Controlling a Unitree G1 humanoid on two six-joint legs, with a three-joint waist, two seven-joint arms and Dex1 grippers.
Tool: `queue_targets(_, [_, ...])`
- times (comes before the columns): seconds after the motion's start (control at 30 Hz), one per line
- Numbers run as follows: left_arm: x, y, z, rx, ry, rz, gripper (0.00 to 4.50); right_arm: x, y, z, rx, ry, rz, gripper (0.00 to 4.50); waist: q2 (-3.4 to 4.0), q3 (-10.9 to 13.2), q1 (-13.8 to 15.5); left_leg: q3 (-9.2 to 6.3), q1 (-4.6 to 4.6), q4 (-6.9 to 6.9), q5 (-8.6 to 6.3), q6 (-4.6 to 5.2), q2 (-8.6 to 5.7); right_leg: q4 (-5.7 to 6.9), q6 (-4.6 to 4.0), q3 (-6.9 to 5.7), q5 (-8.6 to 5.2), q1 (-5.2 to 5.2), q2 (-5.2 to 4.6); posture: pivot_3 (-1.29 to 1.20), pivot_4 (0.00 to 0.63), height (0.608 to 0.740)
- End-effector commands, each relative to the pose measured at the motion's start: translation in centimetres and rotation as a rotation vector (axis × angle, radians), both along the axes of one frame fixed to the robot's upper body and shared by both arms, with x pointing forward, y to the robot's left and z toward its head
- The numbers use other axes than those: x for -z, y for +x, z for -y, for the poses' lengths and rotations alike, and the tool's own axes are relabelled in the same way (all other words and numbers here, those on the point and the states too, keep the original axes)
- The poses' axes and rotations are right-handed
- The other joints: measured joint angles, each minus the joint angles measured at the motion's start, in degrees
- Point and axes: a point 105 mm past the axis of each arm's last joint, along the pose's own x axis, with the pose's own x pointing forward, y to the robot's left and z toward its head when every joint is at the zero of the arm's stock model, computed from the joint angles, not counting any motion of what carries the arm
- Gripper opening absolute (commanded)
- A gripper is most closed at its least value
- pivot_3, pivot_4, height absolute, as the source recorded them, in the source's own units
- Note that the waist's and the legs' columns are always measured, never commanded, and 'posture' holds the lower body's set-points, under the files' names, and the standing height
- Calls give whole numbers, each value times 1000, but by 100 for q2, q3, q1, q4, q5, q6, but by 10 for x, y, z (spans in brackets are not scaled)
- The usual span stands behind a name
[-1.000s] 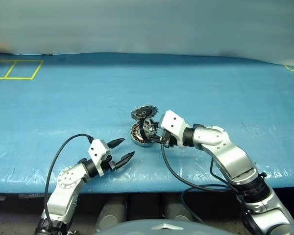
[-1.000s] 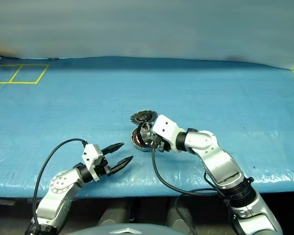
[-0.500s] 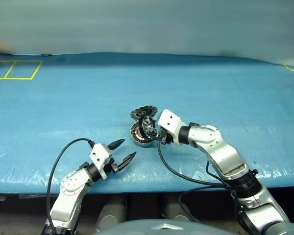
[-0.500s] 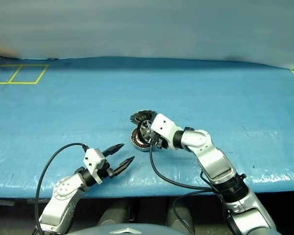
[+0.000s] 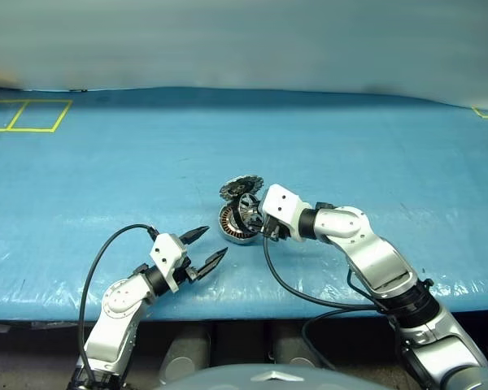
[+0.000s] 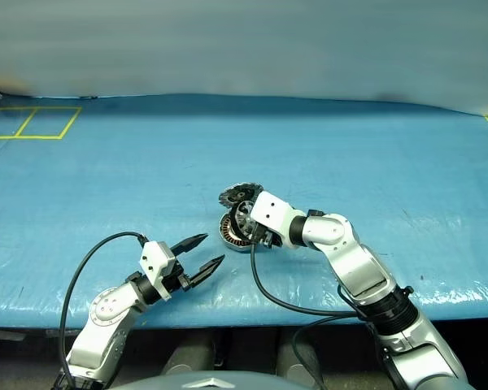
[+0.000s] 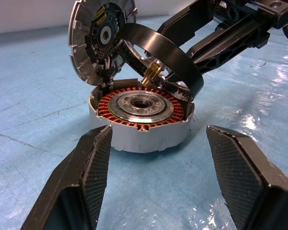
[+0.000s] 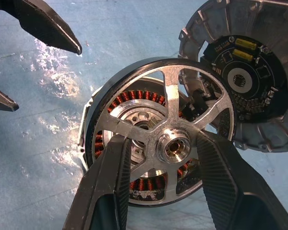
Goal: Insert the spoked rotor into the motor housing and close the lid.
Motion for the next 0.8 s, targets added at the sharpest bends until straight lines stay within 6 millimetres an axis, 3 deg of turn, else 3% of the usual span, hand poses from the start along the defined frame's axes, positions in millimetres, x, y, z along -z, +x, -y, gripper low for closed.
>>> queue_targets(0.03, [-10,0,5,18,-21,34,3336,-7,1,-2,-14,-15,48,1786,0,0,-1,0,0,0,0,0,0,0,0,0,0,0,0,0,150,740])
queue_targets(0.23, [-11,0,6,21,-19,36,3336,-5,-1,-3,-35,-32,51,1786,0,0,-6,0,1,0,0,0,0,0,0,0,0,0,0,0,150,740])
queue_targets(0.43, [-11,-1,6,22,-19,35,3336,-5,-5,-6,-59,-25,38,3585,0,0,-6,0,0,0,0,0,0,0,0,0,0,-1,0,0,150,740])
queue_targets(0.77, [-11,-2,5,15,-26,35,3336,-17,-4,-8,-34,84,22,3585,0,0,-9,0,0,0,0,0,0,0,0,0,0,-1,1,0,150,740])
queue_targets(0.8, [-11,-2,4,14,-27,34,3336,-18,-4,-9,-28,102,19,3408,0,0,-9,0,0,0,0,0,0,0,0,0,0,-1,1,0,150,740])
